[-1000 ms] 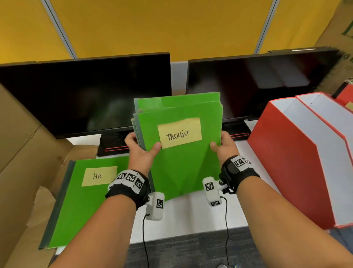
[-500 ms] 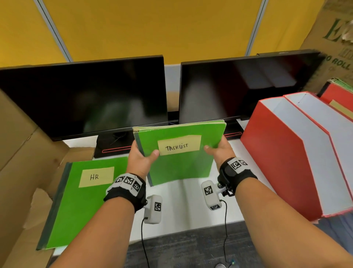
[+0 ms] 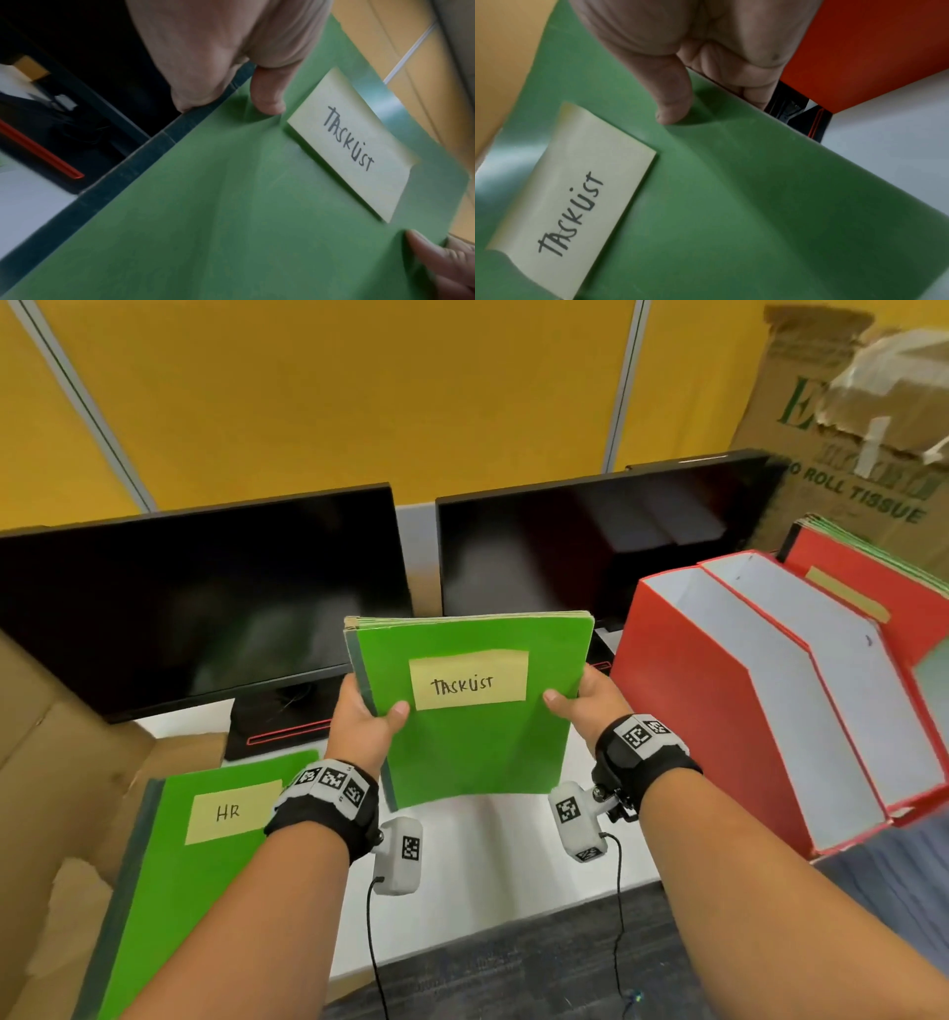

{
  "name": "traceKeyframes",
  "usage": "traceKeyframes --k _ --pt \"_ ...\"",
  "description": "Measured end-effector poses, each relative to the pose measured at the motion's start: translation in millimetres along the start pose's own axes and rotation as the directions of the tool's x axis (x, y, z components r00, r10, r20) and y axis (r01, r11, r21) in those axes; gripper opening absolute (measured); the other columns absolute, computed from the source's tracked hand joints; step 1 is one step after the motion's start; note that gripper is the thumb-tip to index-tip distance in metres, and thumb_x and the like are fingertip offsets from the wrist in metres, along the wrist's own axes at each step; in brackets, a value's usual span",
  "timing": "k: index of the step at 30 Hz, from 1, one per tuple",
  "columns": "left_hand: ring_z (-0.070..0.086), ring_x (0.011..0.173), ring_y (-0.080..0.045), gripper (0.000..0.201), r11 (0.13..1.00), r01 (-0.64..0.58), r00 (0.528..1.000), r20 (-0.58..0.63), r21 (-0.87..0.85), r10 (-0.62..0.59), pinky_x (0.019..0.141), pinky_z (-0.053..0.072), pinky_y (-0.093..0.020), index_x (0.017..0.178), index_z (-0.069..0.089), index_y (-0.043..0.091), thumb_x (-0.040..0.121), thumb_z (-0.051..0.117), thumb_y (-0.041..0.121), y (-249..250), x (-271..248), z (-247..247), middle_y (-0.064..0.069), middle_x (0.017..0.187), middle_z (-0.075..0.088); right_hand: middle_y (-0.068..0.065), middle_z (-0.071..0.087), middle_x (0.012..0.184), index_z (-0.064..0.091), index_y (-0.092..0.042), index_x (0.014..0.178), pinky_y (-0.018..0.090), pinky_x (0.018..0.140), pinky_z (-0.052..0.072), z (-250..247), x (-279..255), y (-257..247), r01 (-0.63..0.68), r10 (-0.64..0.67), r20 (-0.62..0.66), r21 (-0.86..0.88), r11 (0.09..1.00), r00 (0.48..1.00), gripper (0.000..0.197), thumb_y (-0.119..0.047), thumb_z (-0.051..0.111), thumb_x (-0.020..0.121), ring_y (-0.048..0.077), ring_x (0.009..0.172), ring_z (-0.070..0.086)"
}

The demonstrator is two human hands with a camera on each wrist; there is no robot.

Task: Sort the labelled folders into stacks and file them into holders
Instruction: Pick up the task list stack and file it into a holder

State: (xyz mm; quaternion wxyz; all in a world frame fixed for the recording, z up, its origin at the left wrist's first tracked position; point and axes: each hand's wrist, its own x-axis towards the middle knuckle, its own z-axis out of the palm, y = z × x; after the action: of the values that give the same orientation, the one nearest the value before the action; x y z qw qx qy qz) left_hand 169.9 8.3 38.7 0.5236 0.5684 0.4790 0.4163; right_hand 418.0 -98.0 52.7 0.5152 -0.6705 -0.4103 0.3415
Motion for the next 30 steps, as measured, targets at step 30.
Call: traceKeyframes --k 30 --pt "0.058 0.116 -0.015 0.054 0.964 -0.263 0.956 0.124 -0.025 0.264 0.102 0.046 -0.047 0.137 0.038 0.028 0.088 0.061 0.033 141.3 16.0 283.0 0.011 0.125 0.059 -0.009 0.068 0.113 0.062 -0.041 0.102 0.047 0.099 0.046 -286.8 20.2 -87.0 0.266 -0.244 -0.326 0.023 0.964 0.913 0.037 -0.009 0.061 0.084 0.014 0.109 0.062"
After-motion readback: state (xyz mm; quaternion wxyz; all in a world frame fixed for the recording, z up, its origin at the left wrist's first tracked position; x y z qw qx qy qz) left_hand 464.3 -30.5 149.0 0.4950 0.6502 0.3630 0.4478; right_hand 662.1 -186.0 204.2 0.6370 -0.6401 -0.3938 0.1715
